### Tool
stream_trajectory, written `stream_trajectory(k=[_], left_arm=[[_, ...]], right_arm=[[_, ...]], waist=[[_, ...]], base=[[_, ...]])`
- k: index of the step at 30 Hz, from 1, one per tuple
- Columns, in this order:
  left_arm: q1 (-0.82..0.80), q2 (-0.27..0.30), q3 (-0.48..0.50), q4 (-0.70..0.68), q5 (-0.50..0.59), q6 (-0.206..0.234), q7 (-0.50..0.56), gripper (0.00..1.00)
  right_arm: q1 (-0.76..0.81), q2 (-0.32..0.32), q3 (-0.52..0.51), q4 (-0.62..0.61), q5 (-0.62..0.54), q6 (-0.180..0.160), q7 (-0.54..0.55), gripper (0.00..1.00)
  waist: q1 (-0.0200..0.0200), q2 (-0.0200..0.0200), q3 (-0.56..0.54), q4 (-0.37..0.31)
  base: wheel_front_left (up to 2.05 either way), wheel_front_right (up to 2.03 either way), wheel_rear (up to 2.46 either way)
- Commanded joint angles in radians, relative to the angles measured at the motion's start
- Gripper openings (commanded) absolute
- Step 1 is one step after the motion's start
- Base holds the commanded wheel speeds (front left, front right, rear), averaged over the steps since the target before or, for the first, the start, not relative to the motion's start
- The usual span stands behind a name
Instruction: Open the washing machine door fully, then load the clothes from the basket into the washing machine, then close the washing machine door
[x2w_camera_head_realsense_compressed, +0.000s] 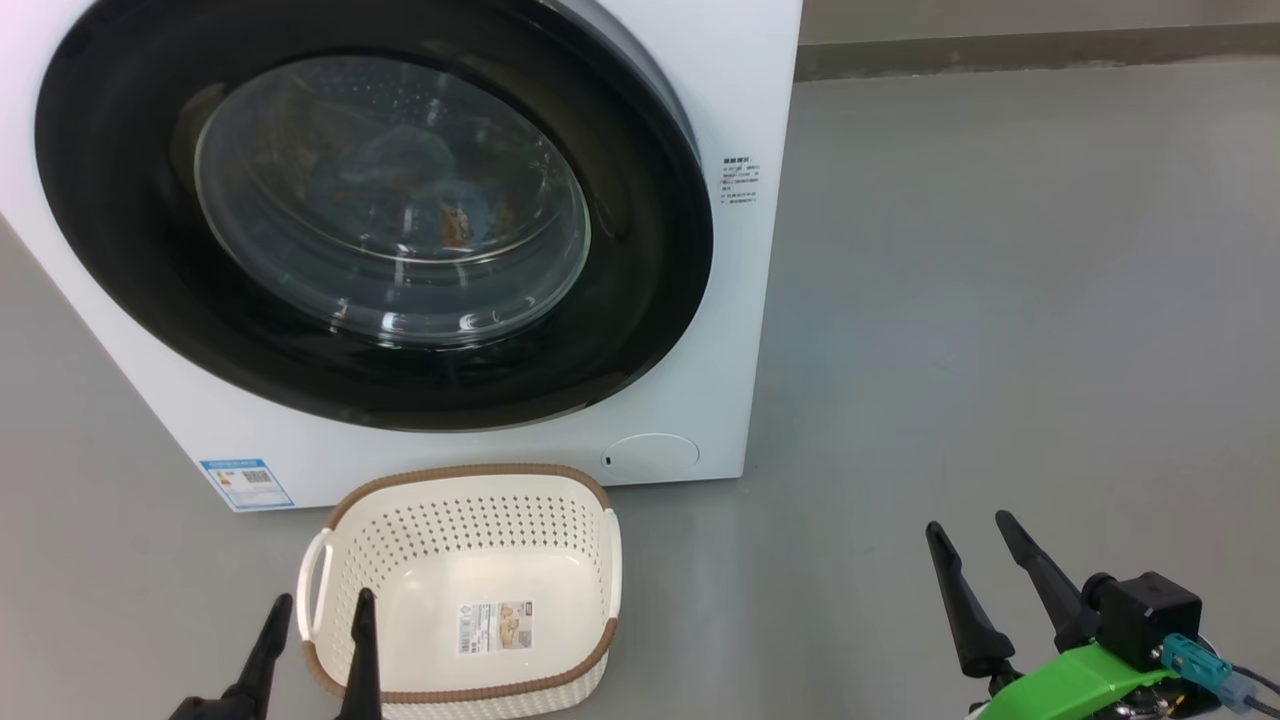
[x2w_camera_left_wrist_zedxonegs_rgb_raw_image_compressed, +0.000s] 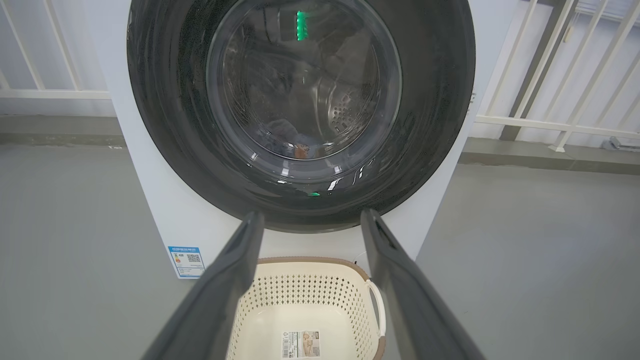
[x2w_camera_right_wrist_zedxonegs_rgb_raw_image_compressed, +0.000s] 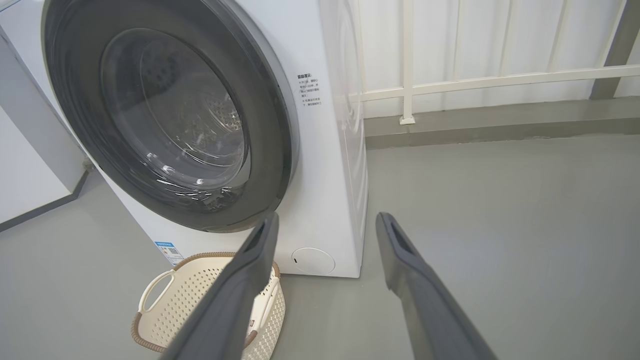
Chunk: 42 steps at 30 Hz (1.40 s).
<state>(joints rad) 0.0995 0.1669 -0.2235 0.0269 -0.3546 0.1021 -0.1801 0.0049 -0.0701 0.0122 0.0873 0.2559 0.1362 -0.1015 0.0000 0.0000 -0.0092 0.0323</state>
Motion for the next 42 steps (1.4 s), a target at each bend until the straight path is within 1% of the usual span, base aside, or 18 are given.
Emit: stream_trajectory(k=[1, 6, 13, 42], left_arm=[[-0.018, 0.019, 0.033, -0.030, 0.003, 0.007, 0.000, 1.00], [-0.013, 0.020, 0.033, -0.032, 0.000, 0.012, -0.003, 1.00], [-0.012, 0.024, 0.033, -0.037, -0.002, 0.022, -0.003, 1.00], [-0.009, 0.033, 0.030, -0.049, -0.011, 0.049, -0.005, 1.00]], right_arm=[[-0.007, 0.001, 0.018, -0.043, -0.006, -0.006, 0.004, 1.00], [0.043, 0.012, 0.003, -0.120, -0.021, -0.006, 0.041, 1.00], [0.077, 0.018, 0.001, -0.172, -0.035, -0.006, 0.079, 1.00], [0.089, 0.020, -0.003, -0.179, -0.020, -0.006, 0.088, 1.00]], waist=[[0.0000, 0.0000, -0.003, 0.001], [0.0000, 0.0000, -0.010, 0.002], [0.0000, 0.0000, -0.012, 0.002], [0.0000, 0.0000, -0.008, 0.008]], base=[[0.00, 0.00, 0.00], [0.00, 0.00, 0.00], [0.00, 0.00, 0.00], [0.00, 0.00, 0.00]])
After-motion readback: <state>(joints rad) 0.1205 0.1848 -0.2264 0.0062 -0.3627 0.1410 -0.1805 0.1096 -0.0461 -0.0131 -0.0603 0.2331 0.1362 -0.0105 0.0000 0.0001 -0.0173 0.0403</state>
